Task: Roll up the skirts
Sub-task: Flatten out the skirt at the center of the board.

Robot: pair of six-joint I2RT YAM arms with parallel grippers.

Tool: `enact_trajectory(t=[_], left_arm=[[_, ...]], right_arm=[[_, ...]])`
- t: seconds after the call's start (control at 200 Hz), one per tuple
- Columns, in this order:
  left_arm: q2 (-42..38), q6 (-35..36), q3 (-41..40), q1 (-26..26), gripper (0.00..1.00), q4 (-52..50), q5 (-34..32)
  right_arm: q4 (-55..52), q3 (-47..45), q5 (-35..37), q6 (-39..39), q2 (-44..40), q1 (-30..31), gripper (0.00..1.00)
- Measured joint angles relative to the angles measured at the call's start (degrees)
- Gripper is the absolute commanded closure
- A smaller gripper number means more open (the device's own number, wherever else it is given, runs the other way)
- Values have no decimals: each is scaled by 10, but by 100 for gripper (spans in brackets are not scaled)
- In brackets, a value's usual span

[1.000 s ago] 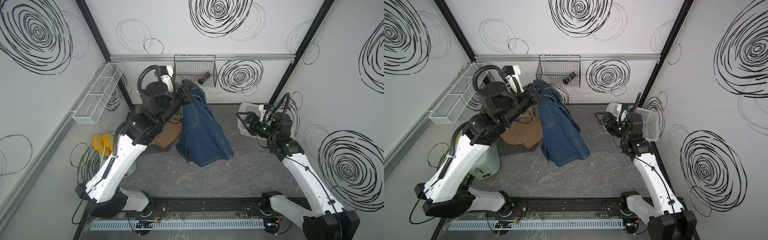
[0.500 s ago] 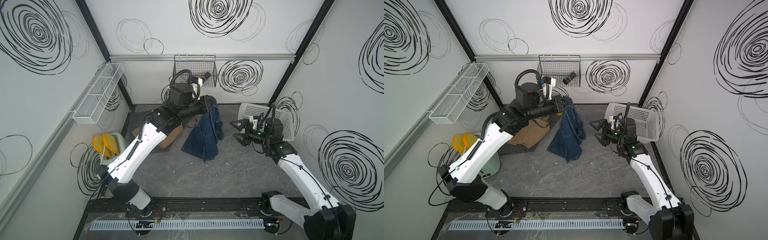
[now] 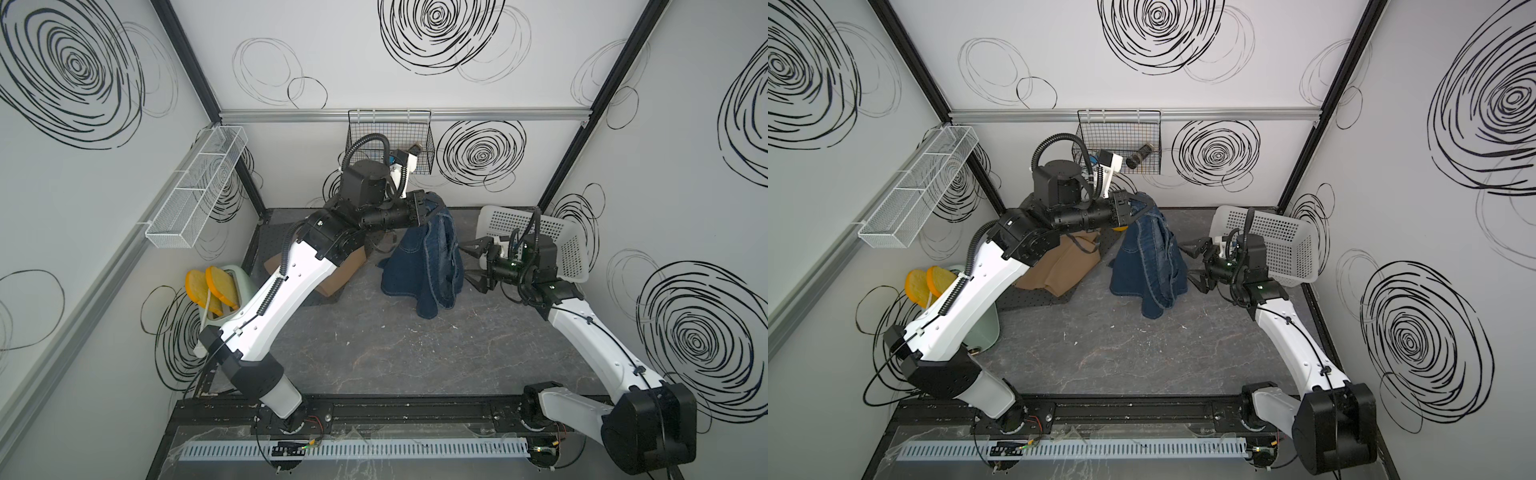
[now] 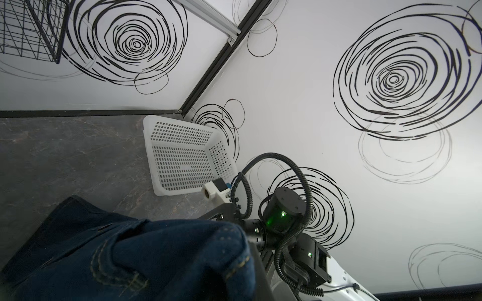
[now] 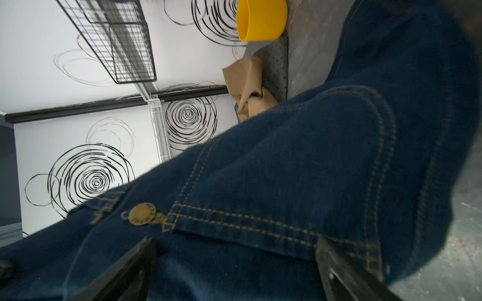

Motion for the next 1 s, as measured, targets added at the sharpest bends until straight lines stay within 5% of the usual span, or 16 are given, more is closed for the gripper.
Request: enact_trajectory(t=[0.395,0.71,1.001], left_arm=[[-23,-65,-74,8,100,54,-50],[-51,-202,-159,11,100,137,-115],[-134,-348,-289,-12,100,230,-220]], right_arm=[[30,-151,38,97,-154,59,2],[157,-167,71,147,-81,184,2],[322,-230,175,216,-59,240,2]])
